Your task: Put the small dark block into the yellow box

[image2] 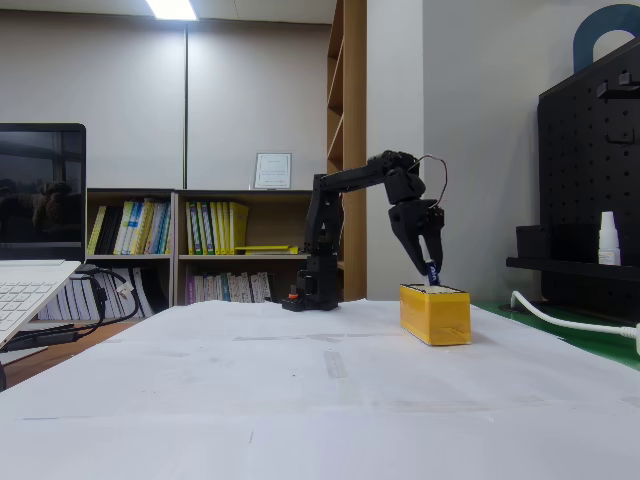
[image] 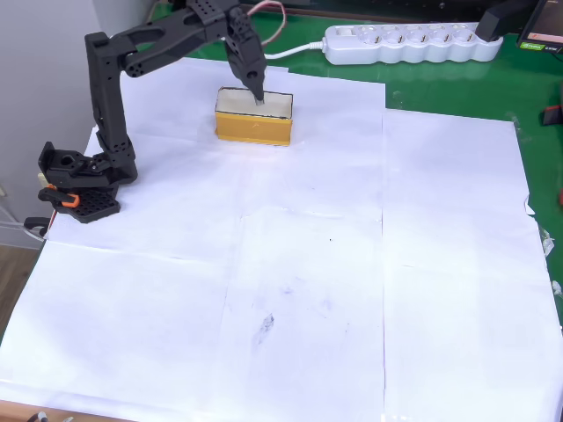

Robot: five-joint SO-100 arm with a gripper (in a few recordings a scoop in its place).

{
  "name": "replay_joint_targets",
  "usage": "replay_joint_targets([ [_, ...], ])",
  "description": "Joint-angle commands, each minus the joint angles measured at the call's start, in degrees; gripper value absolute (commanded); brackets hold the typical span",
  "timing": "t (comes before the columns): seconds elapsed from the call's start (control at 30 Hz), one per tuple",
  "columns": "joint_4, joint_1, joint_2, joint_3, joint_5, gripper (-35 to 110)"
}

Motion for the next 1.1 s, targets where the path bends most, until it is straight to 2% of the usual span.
replay_joint_targets([
  [0.0, 1.4, 0.4, -0.5, 1.9, -0.4, 30],
  [0.07, 1.4, 0.7, -0.7, 2.0, -0.6, 34],
  [0.27, 4.8, -0.4, -7.6, 6.5, -1.2, 34],
  [0.37, 7.3, -0.8, -14.2, 12.0, -1.2, 34],
  [0.5, 9.0, 1.5, -27.5, 9.3, -0.4, 34],
  [0.57, 10.5, 4.3, -33.8, 1.7, -2.5, 34],
  [0.67, 7.3, 10.5, -43.9, -16.8, -6.1, 32],
  [0.9, -0.7, 23.5, -61.3, -48.1, -7.3, 2],
  [1.07, -4.7, 27.9, -76.5, -69.6, -9.8, 0],
])
